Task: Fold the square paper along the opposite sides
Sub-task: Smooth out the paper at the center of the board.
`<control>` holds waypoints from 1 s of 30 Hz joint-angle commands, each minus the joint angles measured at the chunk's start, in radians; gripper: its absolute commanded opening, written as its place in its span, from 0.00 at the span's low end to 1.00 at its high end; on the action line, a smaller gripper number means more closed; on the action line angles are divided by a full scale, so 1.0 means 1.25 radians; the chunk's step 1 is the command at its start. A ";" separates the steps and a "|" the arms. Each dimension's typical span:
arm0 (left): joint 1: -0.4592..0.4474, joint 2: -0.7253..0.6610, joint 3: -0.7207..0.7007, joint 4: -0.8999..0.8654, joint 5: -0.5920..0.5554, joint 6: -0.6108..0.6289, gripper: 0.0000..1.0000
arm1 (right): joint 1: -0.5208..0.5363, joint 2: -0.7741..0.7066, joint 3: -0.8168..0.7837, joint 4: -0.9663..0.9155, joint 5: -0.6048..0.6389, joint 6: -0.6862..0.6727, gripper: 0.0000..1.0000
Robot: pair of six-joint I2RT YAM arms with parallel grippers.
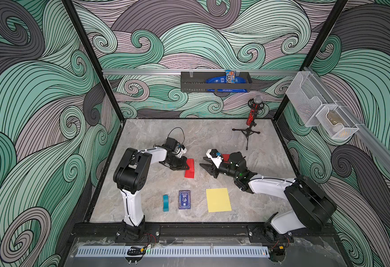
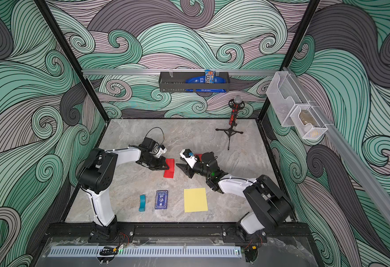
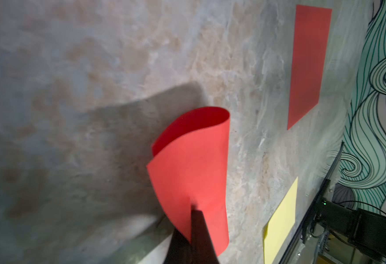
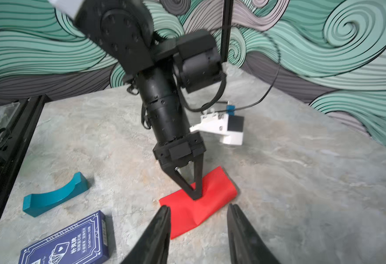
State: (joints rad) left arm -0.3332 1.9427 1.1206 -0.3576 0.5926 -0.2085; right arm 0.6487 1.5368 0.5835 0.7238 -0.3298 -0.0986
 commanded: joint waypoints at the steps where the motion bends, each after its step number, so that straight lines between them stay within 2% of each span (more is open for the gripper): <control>1: -0.006 0.037 0.019 -0.057 -0.057 0.041 0.00 | 0.028 0.067 0.023 0.048 0.032 0.012 0.40; 7: -0.007 0.023 -0.004 -0.038 -0.043 0.032 0.00 | 0.036 0.215 0.107 0.038 0.031 0.105 0.25; 15: -0.007 0.028 -0.020 -0.033 -0.034 0.018 0.00 | 0.012 0.376 0.243 -0.010 -0.021 0.245 0.18; 21: -0.007 0.033 -0.024 -0.032 -0.034 0.011 0.00 | -0.025 0.462 0.276 -0.029 -0.050 0.339 0.17; 30: -0.006 0.029 -0.023 -0.030 -0.037 0.009 0.00 | -0.058 0.483 0.294 -0.124 0.024 0.389 0.19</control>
State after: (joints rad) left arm -0.3363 1.9488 1.1233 -0.3515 0.5964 -0.1951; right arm 0.5991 2.1170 0.9428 0.6823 -0.3683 0.3496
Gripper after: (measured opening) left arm 0.050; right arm 0.184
